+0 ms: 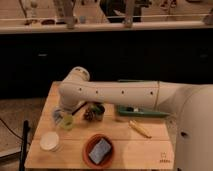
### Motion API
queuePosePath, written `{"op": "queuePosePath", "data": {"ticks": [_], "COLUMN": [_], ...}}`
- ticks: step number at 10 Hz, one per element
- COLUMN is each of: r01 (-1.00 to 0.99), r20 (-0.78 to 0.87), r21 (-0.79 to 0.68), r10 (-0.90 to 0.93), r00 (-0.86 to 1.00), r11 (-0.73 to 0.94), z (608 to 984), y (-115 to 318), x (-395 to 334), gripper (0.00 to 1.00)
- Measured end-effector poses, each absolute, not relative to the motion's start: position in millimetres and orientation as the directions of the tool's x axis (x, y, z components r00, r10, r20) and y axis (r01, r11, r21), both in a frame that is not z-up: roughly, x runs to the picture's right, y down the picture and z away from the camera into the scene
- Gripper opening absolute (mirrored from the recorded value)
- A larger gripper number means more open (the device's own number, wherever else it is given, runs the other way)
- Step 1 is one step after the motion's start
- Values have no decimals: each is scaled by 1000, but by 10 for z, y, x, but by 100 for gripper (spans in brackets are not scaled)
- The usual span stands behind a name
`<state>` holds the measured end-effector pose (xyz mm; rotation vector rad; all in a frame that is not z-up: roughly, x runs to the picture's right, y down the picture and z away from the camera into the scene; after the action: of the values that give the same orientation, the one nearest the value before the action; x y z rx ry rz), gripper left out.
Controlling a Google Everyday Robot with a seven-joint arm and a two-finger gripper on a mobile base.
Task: Place towel in plastic cup
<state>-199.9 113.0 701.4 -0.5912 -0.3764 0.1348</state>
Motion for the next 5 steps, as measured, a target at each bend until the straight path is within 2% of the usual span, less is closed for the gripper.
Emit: {"op": "queuePosePath", "data": {"ticks": [5], "r01": [161], "r20": [404], "r21": [-580], "r10": [109], "r00": [908], "r11": [799], "z": [7165], "y": [1194], "x": [-2118], "gripper": [0]}}
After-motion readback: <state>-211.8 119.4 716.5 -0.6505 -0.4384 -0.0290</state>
